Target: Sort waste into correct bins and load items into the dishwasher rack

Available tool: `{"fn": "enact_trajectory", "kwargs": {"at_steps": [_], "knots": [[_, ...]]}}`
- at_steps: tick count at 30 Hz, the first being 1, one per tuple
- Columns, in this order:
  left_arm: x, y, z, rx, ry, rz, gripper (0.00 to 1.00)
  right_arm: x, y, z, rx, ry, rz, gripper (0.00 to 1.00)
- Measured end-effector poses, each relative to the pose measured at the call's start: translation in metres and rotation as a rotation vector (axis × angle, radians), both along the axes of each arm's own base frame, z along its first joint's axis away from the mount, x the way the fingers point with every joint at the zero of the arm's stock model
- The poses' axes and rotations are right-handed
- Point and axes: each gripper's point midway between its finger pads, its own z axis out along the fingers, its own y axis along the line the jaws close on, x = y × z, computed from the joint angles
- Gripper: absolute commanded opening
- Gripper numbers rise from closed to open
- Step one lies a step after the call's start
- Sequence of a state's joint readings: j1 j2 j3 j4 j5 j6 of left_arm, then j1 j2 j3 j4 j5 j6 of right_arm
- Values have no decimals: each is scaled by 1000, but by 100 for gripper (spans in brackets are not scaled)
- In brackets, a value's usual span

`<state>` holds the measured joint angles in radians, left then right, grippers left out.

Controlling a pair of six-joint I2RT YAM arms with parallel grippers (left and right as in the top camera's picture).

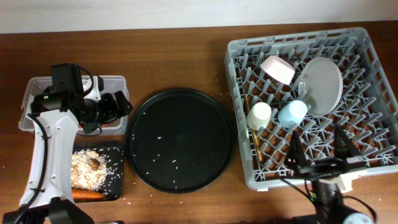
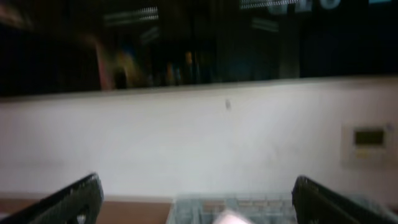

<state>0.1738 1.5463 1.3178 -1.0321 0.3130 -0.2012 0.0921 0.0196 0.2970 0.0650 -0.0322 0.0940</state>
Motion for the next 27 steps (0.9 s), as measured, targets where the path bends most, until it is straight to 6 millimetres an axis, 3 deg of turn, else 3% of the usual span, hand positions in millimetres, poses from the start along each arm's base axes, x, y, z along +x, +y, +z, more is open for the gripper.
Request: {"fn": "enact_trajectory", "kwargs": {"at_steps": [1, 2, 5, 7, 21, 22, 23, 24, 25, 26, 27], "knots": [[0, 0, 0, 0, 0, 0, 99, 17, 2, -38, 32, 44, 14, 99], [0, 0, 0, 0, 0, 0, 99, 23, 2, -57, 47, 65, 20, 99], [0, 0, 0, 0, 0, 0, 99, 40, 4, -145, 46, 333, 21, 99], [0, 0, 0, 0, 0, 0, 99, 39, 4, -167, 47, 420, 18, 99], [0, 0, 2, 1, -5, 0, 99, 39, 4, -167, 47, 423, 18, 99], [-2, 0, 10, 8, -32, 0, 99, 39, 4, -167, 48, 423, 18, 99], [-7, -2, 34, 24, -106, -4, 99, 39, 4, -167, 47, 424, 18, 99], [-18, -7, 69, 45, -218, -14, 99, 39, 4, -167, 47, 424, 18, 99], [-40, -20, 119, 64, -389, -42, 99, 39, 4, -167, 48, 424, 18, 99], [-75, -33, 170, 84, -583, -73, 99, 39, 4, -167, 47, 423, 18, 99], [-100, -42, 195, 89, -690, -99, 99, 39, 4, -168, 48, 424, 18, 99]]}}
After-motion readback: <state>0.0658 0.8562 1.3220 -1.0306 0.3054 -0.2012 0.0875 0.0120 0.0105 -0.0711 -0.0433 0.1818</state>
